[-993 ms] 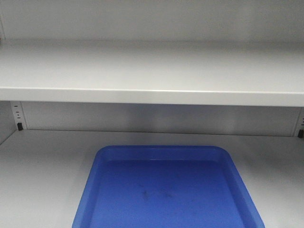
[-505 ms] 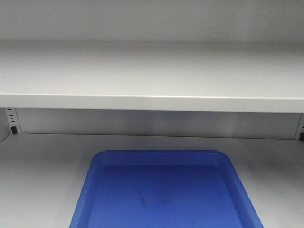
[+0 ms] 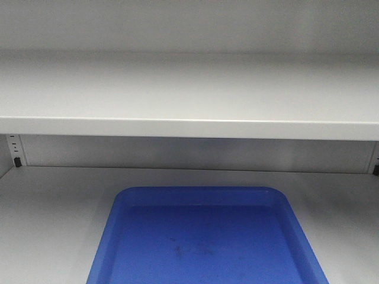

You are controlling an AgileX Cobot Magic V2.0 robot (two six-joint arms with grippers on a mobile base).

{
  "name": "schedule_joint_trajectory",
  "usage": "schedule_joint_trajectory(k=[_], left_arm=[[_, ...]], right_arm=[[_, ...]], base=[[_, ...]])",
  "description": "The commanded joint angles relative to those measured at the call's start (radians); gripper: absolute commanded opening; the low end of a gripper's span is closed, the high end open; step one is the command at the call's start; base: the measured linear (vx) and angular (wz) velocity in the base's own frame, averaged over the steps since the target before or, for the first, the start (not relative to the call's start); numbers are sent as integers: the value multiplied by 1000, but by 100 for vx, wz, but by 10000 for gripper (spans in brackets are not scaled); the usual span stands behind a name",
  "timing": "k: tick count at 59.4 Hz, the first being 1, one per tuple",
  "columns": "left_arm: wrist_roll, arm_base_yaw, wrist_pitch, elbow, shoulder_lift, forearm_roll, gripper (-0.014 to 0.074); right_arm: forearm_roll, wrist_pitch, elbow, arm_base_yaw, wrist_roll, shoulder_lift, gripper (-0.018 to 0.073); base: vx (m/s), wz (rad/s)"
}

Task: Pick beaker and place in left cabinet
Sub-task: 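Approach the blue tray on the cabinet shelf with the held beaker, then lower the beaker onto the blue tray and open the right gripper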

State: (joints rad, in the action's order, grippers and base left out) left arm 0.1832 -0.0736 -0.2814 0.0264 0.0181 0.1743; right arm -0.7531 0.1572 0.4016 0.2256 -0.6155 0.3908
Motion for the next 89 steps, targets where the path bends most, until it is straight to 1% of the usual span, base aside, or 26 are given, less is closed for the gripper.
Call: schedule_joint_trajectory(k=[1, 9, 12, 13, 14, 24, 28, 40, 49, 56, 62, 68, 69, 81, 82, 83, 87, 89], left_arm=[[4, 0, 82, -11, 9, 0, 4], [4, 0, 82, -11, 9, 0, 4], [4, 0, 82, -11, 9, 0, 4], [4, 0, 82, -11, 9, 0, 4], [4, 0, 82, -11, 9, 0, 4], [4, 0, 82, -11, 9, 0, 4], [4, 0, 82, -11, 9, 0, 4], [4, 0, 82, -11, 9, 0, 4], [4, 0, 82, -11, 9, 0, 4], [4, 0, 82, -11, 9, 0, 4], [4, 0, 82, -11, 9, 0, 4], [4, 0, 82, -11, 9, 0, 4], [4, 0, 82, -11, 9, 0, 4], [4, 0, 82, -11, 9, 0, 4], [4, 0, 82, -11, 9, 0, 4], [4, 0, 82, -11, 9, 0, 4], [4, 0, 82, -11, 9, 0, 4], [4, 0, 82, -11, 9, 0, 4]], right_arm=[[-20, -210, 31, -7, 4, 71, -4], [-20, -448, 31, -7, 4, 233, -3], [-20, -567, 32, -7, 4, 327, -3], [-20, -581, 34, -7, 4, 339, -3], [-20, -635, 37, -7, 4, 388, -3], [-19, -857, 135, -7, 4, 667, -3], [-20, -918, 194, -7, 4, 783, -3], [-29, -1017, 354, -7, -1, 1055, -3], [-35, -1047, 405, -7, 1, 1147, 6], [-36, -1044, 406, -7, 5, 1173, 48], [-45, -1040, 404, -7, 5, 1183, 116], [-46, -1038, 404, -7, 2, 1184, 239], [-46, -1038, 404, -7, 2, 1184, 249], [-46, -1004, 404, -7, -39, 1184, 580], [-46, -997, 404, -7, -42, 1184, 589], [-46, -991, 404, -7, -46, 1184, 619], [-50, -955, 404, -7, -52, 1184, 694], [-52, -942, 404, -7, -52, 1184, 718]], base=[[0, 0], [0, 0], [0, 0], [0, 0], [0, 0], [0, 0], [0, 0], [0, 0], [0, 0], [0, 0], [0, 0], [0, 0], [0, 0], [0, 0], [0, 0], [0, 0], [0, 0], [0, 0]])
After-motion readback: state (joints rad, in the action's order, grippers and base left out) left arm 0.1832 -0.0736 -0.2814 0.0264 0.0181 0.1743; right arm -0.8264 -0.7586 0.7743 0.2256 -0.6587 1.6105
